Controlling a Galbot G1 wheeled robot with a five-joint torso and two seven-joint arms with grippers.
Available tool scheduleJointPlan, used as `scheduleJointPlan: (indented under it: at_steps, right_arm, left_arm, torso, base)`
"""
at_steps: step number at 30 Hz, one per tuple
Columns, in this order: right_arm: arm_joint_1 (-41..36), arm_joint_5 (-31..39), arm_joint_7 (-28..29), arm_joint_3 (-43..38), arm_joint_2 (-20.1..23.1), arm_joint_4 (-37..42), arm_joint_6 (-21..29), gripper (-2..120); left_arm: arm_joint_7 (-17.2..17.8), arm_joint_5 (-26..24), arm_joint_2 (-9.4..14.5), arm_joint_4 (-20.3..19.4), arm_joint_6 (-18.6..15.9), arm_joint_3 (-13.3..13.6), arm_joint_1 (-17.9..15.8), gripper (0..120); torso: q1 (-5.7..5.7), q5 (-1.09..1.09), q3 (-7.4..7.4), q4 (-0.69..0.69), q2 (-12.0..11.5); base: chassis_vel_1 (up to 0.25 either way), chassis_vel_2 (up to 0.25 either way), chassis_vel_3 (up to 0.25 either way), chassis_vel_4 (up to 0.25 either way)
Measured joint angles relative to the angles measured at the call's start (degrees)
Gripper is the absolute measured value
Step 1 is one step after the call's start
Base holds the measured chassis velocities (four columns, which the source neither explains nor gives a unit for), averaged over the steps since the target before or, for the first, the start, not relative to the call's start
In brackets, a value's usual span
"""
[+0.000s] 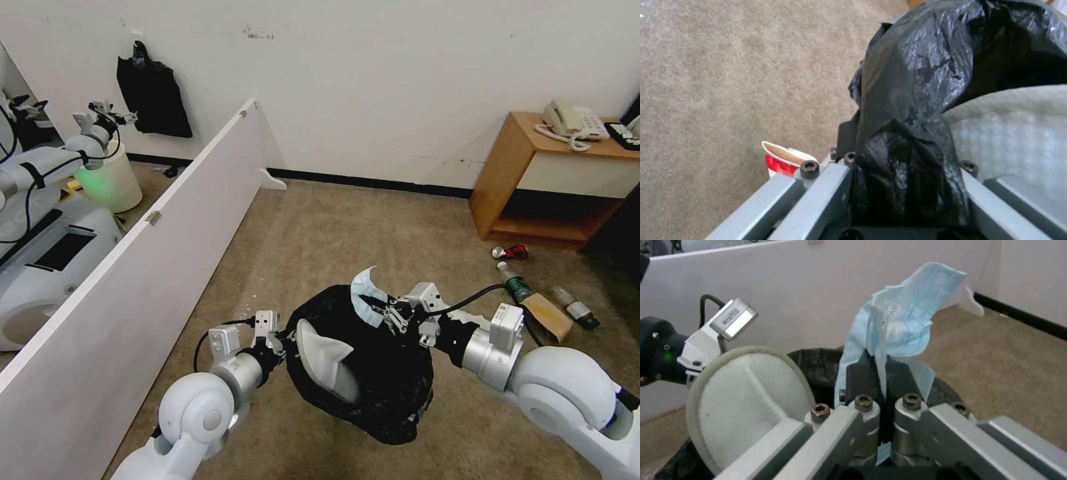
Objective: Pick up the trash bin, then pick up the garbage from the floor and place it into the trash bin.
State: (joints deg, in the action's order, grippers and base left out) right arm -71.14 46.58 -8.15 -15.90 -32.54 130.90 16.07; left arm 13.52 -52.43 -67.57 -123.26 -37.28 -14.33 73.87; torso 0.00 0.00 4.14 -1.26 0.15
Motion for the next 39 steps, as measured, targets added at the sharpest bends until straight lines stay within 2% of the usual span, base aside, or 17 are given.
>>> scheduleJointPlan:
  at_steps: [5, 7, 8, 11, 17, 19, 28, 39]
  right_arm:
    - [-0.1, -0.4, -0.2, 0.6, -0.4, -0.1, 0.0, 2]
    - [-0.2, -0.6, -0.4, 0.7, -0.7, -0.3, 0.0, 10]
    - [-0.2, -0.6, -0.4, 0.7, -0.7, -0.3, 0.0, 10]
    - [-0.3, -0.8, -0.5, 0.8, -1.1, -0.4, -0.1, 27]
    - [-0.5, -0.9, -0.6, 1.0, -1.3, -0.5, -0.1, 40]
    - [-0.7, -1.1, -0.7, 1.3, -1.6, -0.6, -0.1, 51]
    - [-0.8, -3.1, -1.0, 3.3, -3.3, -2.1, 0.2, 58]
    - [-1.0, -4.3, -1.1, 4.1, -4.1, -3.3, 0.1, 59]
  left_arm:
    - [-0.3, 0.1, 0.0, -0.5, 0.0, -0.6, 1.1, 3]
    - [-0.4, 0.1, 0.2, -0.6, 0.1, -0.9, 1.4, 3]
    - [-0.4, 0.1, 0.2, -0.6, 0.1, -0.9, 1.4, 3]
    - [-0.4, 0.1, 0.5, -0.8, 0.2, -1.4, 1.5, 3]
    - [-0.4, -0.1, 0.6, -1.0, 0.2, -1.6, 1.5, 3]
    - [-0.4, -0.1, 0.5, -1.1, 0.3, -1.7, 1.5, 3]
    - [-0.2, -1.5, 0.8, -2.0, 0.5, -2.9, 1.6, 3]
    - [0.0, -2.5, 1.1, -2.9, 0.7, -4.1, 2.4, 3]
  torso:
    - [0.00, 0.00, 0.00, 0.00, 0.0]
    - [0.00, 0.00, 0.00, 0.00, 0.0]
    - [0.00, 0.00, 0.00, 0.00, 0.0]
    - [0.00, 0.00, 0.00, 0.00, 0.0]
    - [0.00, 0.00, 0.00, 0.00, 0.0]
    - [0.00, 0.00, 0.00, 0.00, 0.0]
    - [0.00, 0.00, 0.00, 0.00, 0.0]
    - [0.00, 0.00, 0.00, 0.00, 0.0]
  base:
    - [0.000, 0.000, 0.000, 0.000]
    - [0.000, 0.000, 0.000, 0.000]
    - [0.000, 0.000, 0.000, 0.000]
    - [0.000, 0.000, 0.000, 0.000]
    - [0.000, 0.000, 0.000, 0.000]
    - [0.000, 0.000, 0.000, 0.000]
    - [0.000, 0.000, 0.000, 0.000]
    - [0.000, 0.000, 0.000, 0.000]
